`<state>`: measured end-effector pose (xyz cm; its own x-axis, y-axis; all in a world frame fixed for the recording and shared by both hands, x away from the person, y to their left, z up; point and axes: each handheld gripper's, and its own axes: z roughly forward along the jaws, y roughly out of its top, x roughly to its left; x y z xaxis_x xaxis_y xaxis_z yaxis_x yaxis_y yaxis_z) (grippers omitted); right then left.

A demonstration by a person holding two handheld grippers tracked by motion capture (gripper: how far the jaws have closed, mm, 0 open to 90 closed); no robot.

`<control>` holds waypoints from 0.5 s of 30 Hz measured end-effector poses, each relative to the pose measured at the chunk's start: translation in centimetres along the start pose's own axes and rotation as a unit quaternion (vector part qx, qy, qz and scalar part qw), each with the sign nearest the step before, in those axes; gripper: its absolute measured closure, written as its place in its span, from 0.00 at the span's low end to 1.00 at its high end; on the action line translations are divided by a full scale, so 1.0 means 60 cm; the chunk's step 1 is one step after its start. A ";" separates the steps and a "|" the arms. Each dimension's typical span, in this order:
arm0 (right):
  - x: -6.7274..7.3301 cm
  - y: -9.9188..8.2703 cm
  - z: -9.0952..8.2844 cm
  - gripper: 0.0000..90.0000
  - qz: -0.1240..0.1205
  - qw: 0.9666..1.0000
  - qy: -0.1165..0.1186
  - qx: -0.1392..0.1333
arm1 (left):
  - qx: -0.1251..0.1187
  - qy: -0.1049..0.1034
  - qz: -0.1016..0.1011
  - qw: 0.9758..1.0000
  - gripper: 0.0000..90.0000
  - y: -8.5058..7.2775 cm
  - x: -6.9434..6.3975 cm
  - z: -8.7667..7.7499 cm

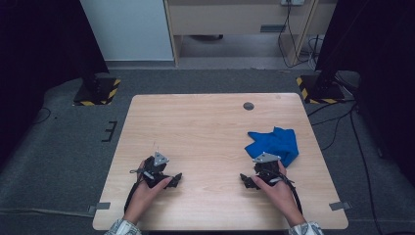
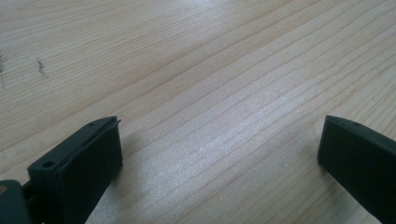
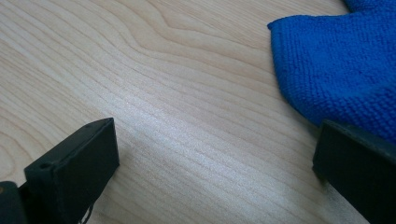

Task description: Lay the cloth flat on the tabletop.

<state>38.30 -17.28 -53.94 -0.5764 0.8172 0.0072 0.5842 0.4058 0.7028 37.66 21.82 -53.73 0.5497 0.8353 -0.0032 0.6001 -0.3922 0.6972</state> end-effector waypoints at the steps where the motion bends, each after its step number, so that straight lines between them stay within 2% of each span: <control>1: 0.001 0.000 0.000 0.00 0.002 1.000 0.000 0.001 | 0.000 0.000 0.000 1.000 0.00 0.000 0.000 0.000; 10: 0.001 0.000 0.000 0.01 0.000 1.000 0.000 0.000 | 0.000 0.002 -0.002 1.000 0.00 0.000 -0.001 0.000; 11: 0.001 0.002 -0.002 0.06 -0.003 1.000 0.003 0.001 | 0.000 0.002 -0.002 1.000 0.00 0.000 -0.001 0.000; 13: 0.002 0.003 -0.003 0.09 -0.006 1.000 0.005 0.002 | 0.000 0.002 -0.002 1.000 0.00 0.000 -0.001 0.000; 15: 0.008 0.010 -0.013 0.10 -0.022 1.000 0.010 -0.003 | 0.000 0.002 -0.002 1.000 0.00 0.000 -0.001 0.001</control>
<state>37.91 -16.96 -52.94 -0.6136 0.7896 -0.0096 0.5540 0.4391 0.7073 37.67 21.75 -53.73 0.5444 0.8388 -0.0031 0.6021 -0.3882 0.6978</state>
